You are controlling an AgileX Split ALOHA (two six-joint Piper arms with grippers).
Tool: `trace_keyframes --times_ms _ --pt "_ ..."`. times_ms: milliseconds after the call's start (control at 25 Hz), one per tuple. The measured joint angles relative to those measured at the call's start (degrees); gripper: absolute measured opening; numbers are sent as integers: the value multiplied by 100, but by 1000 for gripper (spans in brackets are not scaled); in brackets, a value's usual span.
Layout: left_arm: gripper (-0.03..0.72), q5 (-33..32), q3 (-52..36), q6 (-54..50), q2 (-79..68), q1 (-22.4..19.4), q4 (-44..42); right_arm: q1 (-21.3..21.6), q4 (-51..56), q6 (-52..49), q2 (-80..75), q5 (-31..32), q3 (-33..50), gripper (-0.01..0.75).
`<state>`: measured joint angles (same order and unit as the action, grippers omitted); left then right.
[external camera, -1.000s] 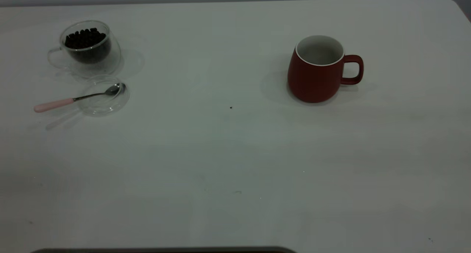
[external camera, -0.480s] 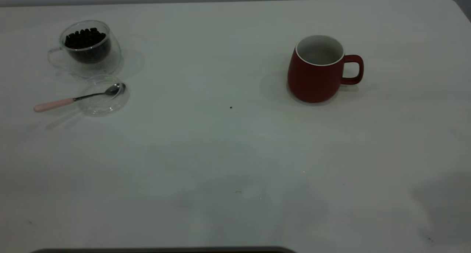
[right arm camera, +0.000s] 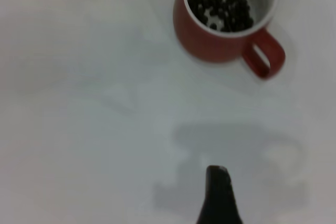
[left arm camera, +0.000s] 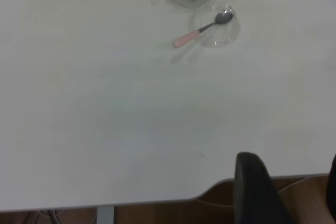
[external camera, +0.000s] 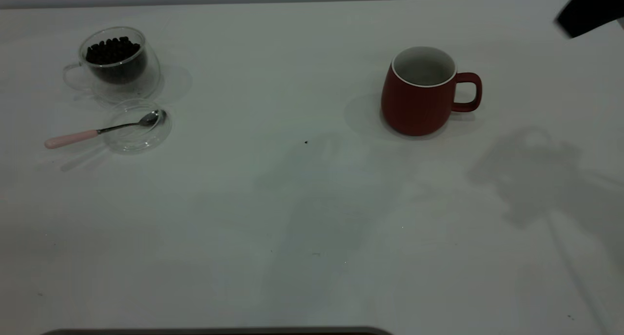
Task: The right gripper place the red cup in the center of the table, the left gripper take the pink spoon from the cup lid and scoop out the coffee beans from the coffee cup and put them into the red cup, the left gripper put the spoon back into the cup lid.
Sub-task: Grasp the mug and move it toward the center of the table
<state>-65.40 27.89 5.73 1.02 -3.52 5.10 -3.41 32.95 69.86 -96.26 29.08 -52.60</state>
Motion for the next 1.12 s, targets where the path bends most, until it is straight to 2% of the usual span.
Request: trace_keyframes --times_ms 280,600,880,1120 --pt "392 0 0 0 0 0 0 0 549 2712 -1824 -390 -976 589" --pt "392 0 0 6 0 0 0 0 2380 4943 -3251 -493 -1733 589" --pt "392 0 0 6 0 0 0 -235 3158 5129 -3946 -608 -2178 589" --pt "392 0 0 6 0 0 0 -966 3416 5129 -4310 -636 -2732 589"
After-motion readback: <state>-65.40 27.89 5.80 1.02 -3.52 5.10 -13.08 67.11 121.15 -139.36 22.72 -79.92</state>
